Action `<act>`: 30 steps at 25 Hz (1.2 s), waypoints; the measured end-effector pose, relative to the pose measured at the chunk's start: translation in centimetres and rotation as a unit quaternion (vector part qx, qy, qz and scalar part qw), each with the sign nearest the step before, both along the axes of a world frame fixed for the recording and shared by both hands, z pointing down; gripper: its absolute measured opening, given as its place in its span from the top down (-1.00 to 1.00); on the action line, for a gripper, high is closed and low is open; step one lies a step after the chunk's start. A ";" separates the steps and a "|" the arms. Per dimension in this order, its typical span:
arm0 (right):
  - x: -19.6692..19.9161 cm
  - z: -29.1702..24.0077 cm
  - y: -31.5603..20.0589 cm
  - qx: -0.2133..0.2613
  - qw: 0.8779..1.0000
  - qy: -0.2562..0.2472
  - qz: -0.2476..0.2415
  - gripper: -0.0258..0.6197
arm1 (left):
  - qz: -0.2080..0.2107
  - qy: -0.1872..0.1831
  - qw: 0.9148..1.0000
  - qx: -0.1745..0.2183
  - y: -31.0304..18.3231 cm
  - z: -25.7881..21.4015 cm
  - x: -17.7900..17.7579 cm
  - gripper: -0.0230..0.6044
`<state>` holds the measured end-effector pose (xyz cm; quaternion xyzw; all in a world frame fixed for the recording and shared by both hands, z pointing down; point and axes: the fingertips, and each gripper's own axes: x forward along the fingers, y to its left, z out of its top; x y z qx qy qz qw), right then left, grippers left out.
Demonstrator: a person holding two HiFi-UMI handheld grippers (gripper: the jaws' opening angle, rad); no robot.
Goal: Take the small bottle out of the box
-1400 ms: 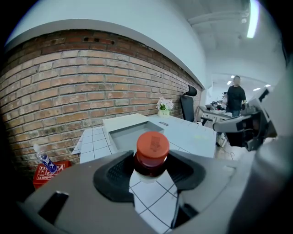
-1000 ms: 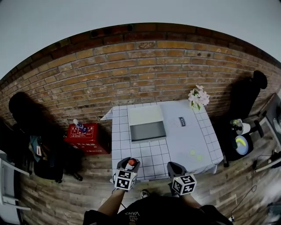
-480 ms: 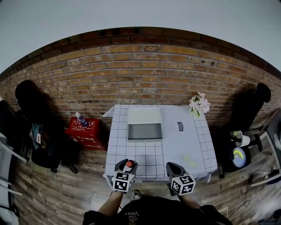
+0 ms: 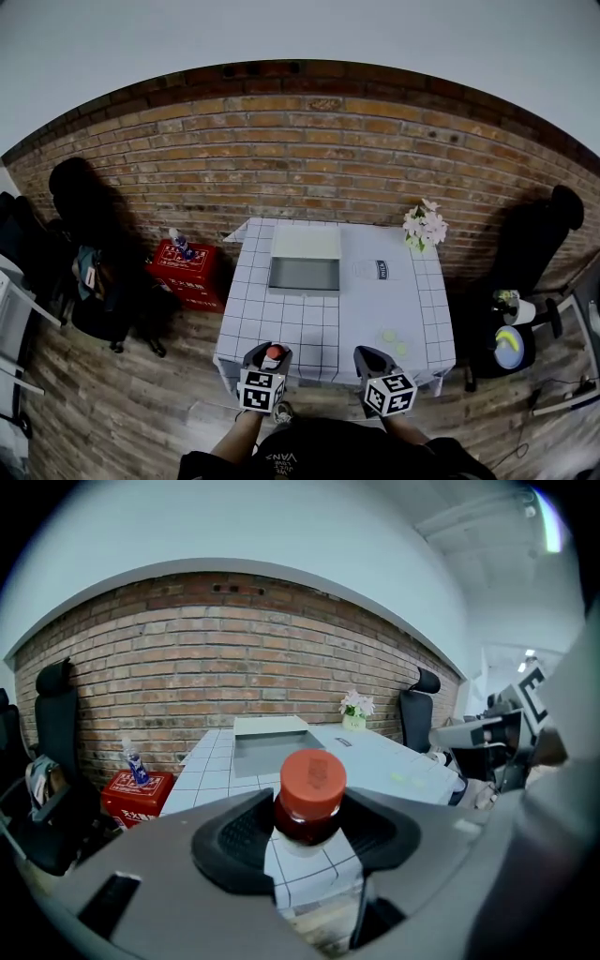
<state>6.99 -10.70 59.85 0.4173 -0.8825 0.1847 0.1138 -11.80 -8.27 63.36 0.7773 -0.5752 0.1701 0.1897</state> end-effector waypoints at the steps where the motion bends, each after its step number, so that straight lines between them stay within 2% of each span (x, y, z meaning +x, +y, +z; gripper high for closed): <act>1: 0.3 0.0 0.2 0.001 1.000 0.000 -0.003 0.92 | -0.004 0.001 1.000 0.002 0.3 -0.1 0.3 0.21; 14: 3.2 0.2 3.1 0.002 0.999 0.009 -0.049 0.92 | -0.043 0.007 0.999 -0.002 4.9 0.2 3.9 0.21; 30: 7.2 1.5 6.3 -0.007 0.998 0.010 -0.059 0.92 | -0.059 0.014 0.998 -0.006 8.6 0.8 8.3 0.21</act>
